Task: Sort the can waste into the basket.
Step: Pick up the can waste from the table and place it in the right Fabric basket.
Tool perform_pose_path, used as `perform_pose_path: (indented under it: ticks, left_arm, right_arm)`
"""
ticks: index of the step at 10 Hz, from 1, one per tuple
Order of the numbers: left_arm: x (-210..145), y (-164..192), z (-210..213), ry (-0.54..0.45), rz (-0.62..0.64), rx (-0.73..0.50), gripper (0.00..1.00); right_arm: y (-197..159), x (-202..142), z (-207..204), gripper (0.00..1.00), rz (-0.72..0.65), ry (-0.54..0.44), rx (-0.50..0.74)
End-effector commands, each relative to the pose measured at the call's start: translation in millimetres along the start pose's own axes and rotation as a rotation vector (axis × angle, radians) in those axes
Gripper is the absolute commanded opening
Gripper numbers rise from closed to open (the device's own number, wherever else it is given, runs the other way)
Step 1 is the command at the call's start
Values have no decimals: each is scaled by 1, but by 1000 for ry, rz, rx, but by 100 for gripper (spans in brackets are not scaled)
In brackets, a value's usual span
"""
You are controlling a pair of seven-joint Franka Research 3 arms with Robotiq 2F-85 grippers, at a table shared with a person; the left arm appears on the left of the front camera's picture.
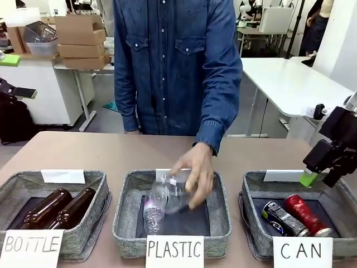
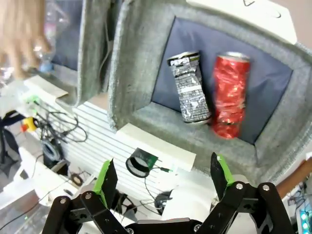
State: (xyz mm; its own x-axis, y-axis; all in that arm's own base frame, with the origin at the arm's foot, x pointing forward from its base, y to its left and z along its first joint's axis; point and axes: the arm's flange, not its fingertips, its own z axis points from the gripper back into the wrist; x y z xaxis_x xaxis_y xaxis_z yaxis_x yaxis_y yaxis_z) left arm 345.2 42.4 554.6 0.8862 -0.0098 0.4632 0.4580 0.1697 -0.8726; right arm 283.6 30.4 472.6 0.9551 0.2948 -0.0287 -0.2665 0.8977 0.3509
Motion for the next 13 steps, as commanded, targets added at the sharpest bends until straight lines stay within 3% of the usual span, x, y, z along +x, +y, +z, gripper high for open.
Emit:
perform_pose_path:
  ticks: [1,4,5,6,7,8,10,11,12,13]
  left_arm:
    - [1,-4,-1,-12,4,-20,96]
    - [1,-4,-1,-12,4,-20,96]
    - [1,-4,-1,-12,4,-20,96]
    - [1,-4,-1,-12,4,-20,96]
    - [1,-4,-1,-12,4,-20,96]
    - [1,-4,-1,-12,4,-20,96]
    - [1,-4,-1,-12,4,-20,96]
    - [1,-4,-1,-12,4,-20,96]
    - [1,-4,-1,-12,4,-20,96]
    - [1,-4,-1,-12,4,-20,96]
  right_arm:
    - [-1,-9,-21,100,-11,-22,-1]
    - [-3,-7,-20,100,-10,-51,34]
    - [-3,-7,-16,100,-12,-121,91]
    - [-5,-6,-1,100,-38,-290,315]
    - [-9,-9,16,100,-49,-463,618]
    - [-14,-11,27,100,-33,-555,826]
    - [-24,-8,36,100,-108,-667,1090]
    - [-30,-7,36,100,-137,-716,1158]
    - [-31,-3,33,100,-169,-752,1144]
    - [-33,3,76,100,-188,-530,864]
